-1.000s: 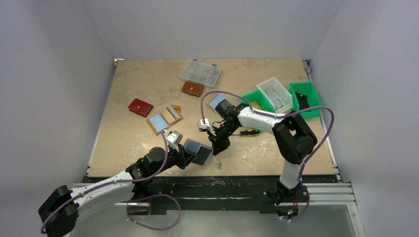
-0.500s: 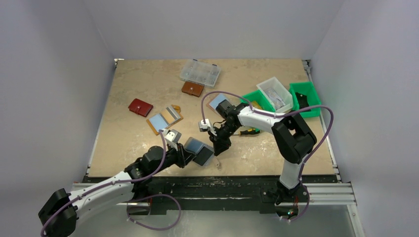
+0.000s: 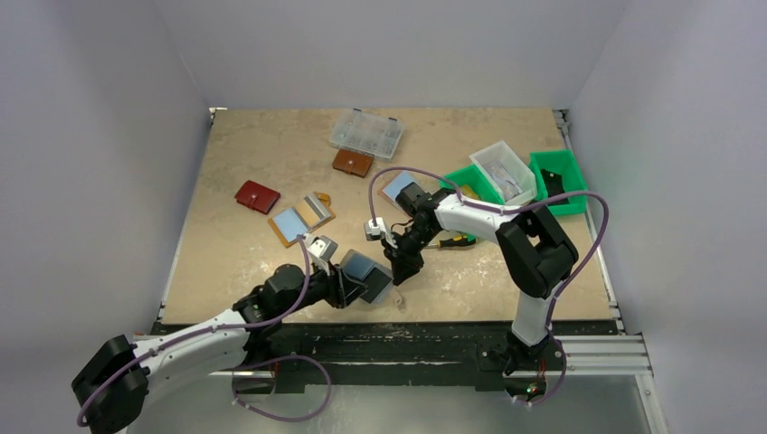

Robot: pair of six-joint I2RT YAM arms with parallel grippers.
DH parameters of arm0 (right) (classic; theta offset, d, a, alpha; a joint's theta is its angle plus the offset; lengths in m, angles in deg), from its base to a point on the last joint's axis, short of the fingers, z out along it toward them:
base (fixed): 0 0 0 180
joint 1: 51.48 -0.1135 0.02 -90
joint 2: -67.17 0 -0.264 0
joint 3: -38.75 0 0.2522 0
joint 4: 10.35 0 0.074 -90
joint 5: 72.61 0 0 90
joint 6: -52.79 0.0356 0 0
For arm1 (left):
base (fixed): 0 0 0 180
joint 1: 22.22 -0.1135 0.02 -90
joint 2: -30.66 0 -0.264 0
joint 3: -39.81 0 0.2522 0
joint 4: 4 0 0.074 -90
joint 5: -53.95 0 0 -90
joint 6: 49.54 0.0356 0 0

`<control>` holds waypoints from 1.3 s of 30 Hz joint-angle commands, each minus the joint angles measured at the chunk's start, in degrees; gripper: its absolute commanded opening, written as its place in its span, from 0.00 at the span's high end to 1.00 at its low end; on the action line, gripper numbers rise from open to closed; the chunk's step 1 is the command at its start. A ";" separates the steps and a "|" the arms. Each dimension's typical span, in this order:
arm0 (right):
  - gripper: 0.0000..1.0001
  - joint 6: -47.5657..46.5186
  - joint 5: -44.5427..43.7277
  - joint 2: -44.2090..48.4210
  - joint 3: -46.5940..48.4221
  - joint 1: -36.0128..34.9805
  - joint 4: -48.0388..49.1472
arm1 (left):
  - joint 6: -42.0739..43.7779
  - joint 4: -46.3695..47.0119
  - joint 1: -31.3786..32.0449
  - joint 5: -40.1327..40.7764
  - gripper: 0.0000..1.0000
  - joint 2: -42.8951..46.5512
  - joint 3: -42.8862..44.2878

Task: Take the credit cards out of the card holder
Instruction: Remove the credit card from the card holder.

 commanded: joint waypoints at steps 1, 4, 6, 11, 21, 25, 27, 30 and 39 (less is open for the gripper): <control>1.00 -1.07 -1.56 -0.49 1.09 -0.03 -2.08 | 1.25 0.03 -0.26 2.44 0.59 -1.14 3.95; 1.00 -1.07 -1.56 -0.56 1.15 -0.04 -2.17 | 2.13 -1.15 -0.24 3.74 0.56 -1.18 4.51; 1.00 -1.16 -1.49 -0.65 1.18 -0.07 -2.30 | 2.61 -1.20 -0.24 4.16 0.55 -1.05 4.75; 1.00 -1.16 -1.39 -0.74 1.27 -0.03 -2.39 | 3.84 0.18 -0.25 3.71 0.56 -3.42 5.80; 1.00 -1.50 -1.30 -0.91 1.70 -0.07 -3.10 | 4.74 4.96 -0.26 2.26 0.65 -12.06 6.25; 1.00 -1.86 -1.36 -1.52 2.17 -0.04 -3.84 | 5.62 4.56 -0.21 3.98 0.76 -14.19 6.63; 1.00 -1.88 -1.51 -1.83 2.47 -0.02 -4.18 | 5.82 5.14 -0.25 4.16 0.82 -15.93 6.86; 1.00 -0.86 -2.13 -2.11 2.67 -0.02 -3.69 | 5.65 7.33 -0.26 3.58 0.84 -19.19 6.68; 0.68 7.39 -9.80 -0.66 1.32 1.30 3.82 | 2.09 12.88 -2.52 4.28 0.85 -25.35 3.21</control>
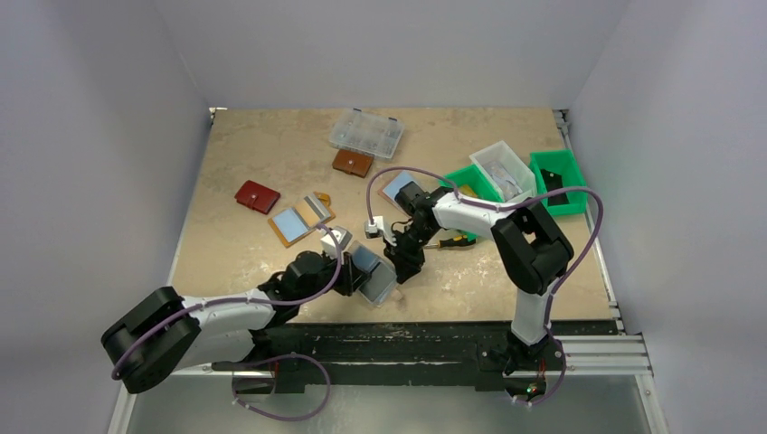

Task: Take the credit cards out of the card holder
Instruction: Remove the credit card from the card holder.

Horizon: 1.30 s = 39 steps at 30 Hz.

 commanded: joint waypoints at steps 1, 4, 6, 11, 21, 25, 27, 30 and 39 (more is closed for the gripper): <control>0.65 3.36 -6.35 1.63 -0.01 0.53 5.89 | -2.26 2.26 -2.15 0.06 0.84 -3.06 -2.39; 0.59 4.15 -8.72 3.02 -0.32 0.61 7.11 | -3.45 3.18 -3.98 -0.81 0.84 -5.30 -3.03; 0.54 4.38 -10.14 4.56 -0.80 0.90 7.89 | -4.26 3.80 -4.91 -1.20 0.84 -6.68 -3.32; 0.50 1.63 -9.53 10.15 -2.49 1.93 8.80 | -6.28 7.14 -6.81 -4.85 0.83 -8.78 -4.21; 0.60 -18.02 -3.97 22.68 -10.76 -3.74 13.44 | -10.04 5.17 -8.27 -7.98 0.76 -0.54 -4.08; 0.77 -18.09 -10.16 20.67 -11.25 -9.68 17.09 | -11.35 4.30 -8.50 -8.27 0.72 0.85 -3.71; 0.82 -16.71 -14.51 19.35 -11.84 -12.61 19.96 | -11.51 4.03 -8.63 -8.15 0.71 0.49 -3.46; 0.85 -14.83 -18.73 18.87 -13.59 -15.15 24.59 | -11.34 4.38 -8.94 -8.13 0.69 -1.02 -3.27; 0.83 -13.98 -24.56 18.44 -18.63 -17.92 32.12 | -12.60 11.55 -9.66 -11.36 0.65 -7.30 -2.92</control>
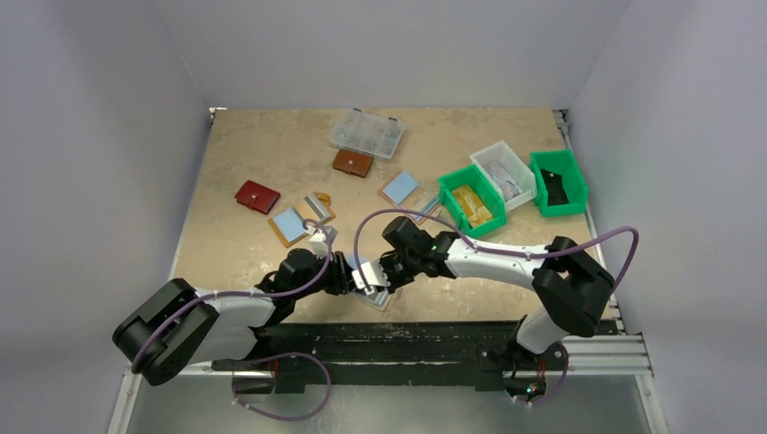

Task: Take the credit cards out of the card holder
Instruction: Remove the credit card from the card holder.

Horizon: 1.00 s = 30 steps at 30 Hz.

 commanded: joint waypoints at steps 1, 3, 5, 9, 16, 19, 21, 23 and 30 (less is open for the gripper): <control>0.83 0.20 -4.87 0.14 -1.97 -1.73 6.38 | -1.28 6.98 -0.66 -2.93 0.65 -2.49 0.88; 0.83 0.23 -5.57 -0.14 -2.15 -2.01 6.90 | -1.73 8.50 -0.71 -3.56 0.64 -3.56 0.63; 0.83 0.05 -6.11 -0.50 -2.32 -2.21 7.03 | -2.00 9.74 -0.70 -3.76 0.64 -4.53 0.49; 0.82 -0.24 -6.75 -1.00 -2.68 -2.65 7.28 | -2.04 10.49 -0.84 -3.60 0.63 -6.25 0.49; 0.79 -0.81 -7.11 -1.55 -2.72 -3.42 6.60 | -2.02 10.68 -1.26 -3.43 0.63 -8.26 0.70; 0.76 -1.12 -6.58 -1.38 -2.81 -3.38 6.17 | -1.90 10.23 -1.45 -3.20 0.62 -8.34 0.65; 0.75 -1.00 -6.70 -1.59 -2.90 -3.42 6.34 | -1.84 10.27 -1.42 -3.40 0.62 -8.38 0.74; 0.75 -0.35 -7.75 -2.06 -2.98 -3.67 7.53 | -1.94 10.44 -1.44 -4.10 0.62 -8.61 0.99; 0.77 2.14 -11.87 -2.88 -3.48 -4.59 11.39 | -2.71 12.00 -1.50 -5.39 0.63 -10.68 0.78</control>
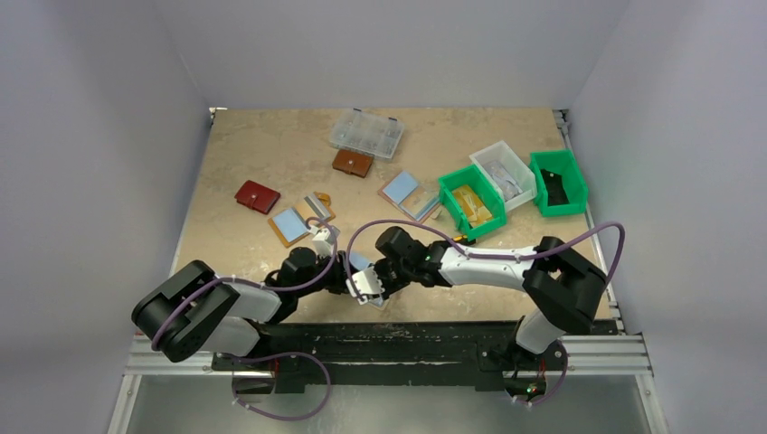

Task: Take the credit cards out of the card holder
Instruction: Remove the credit card from the card holder.

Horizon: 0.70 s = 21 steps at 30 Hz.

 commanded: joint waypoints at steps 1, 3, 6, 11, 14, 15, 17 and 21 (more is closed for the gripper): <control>0.78 2.37 -3.31 -0.90 -0.98 -0.70 4.60 | -0.98 2.97 -0.49 -1.65 0.63 -1.73 0.59; 0.78 3.09 -3.84 -1.06 -0.90 -0.78 5.16 | -1.47 3.88 -0.68 -1.93 0.63 -2.38 0.39; 0.78 3.25 -3.83 -1.13 -0.95 -0.87 5.28 | -2.25 4.79 -0.98 -2.12 0.65 -3.22 0.22; 0.78 3.25 -3.43 -1.06 -0.98 -0.86 5.16 | -3.96 6.27 -2.17 -2.37 0.71 -4.25 -0.22; 0.78 3.16 -2.98 -0.90 -0.98 -0.87 5.19 | -4.81 7.24 -3.15 -2.89 0.79 -4.78 -1.01; 0.78 3.16 -2.79 -0.88 -0.98 -0.87 5.20 | -5.03 7.63 -3.49 -3.06 0.85 -4.98 -1.26; 0.77 3.29 -2.44 -0.81 -0.91 -0.87 5.20 | -5.44 8.46 -4.11 -3.60 1.00 -5.31 -1.71; 0.71 3.51 -2.57 -1.15 -0.74 -0.80 4.74 | -6.43 10.61 -5.76 -5.15 1.00 -5.97 -2.98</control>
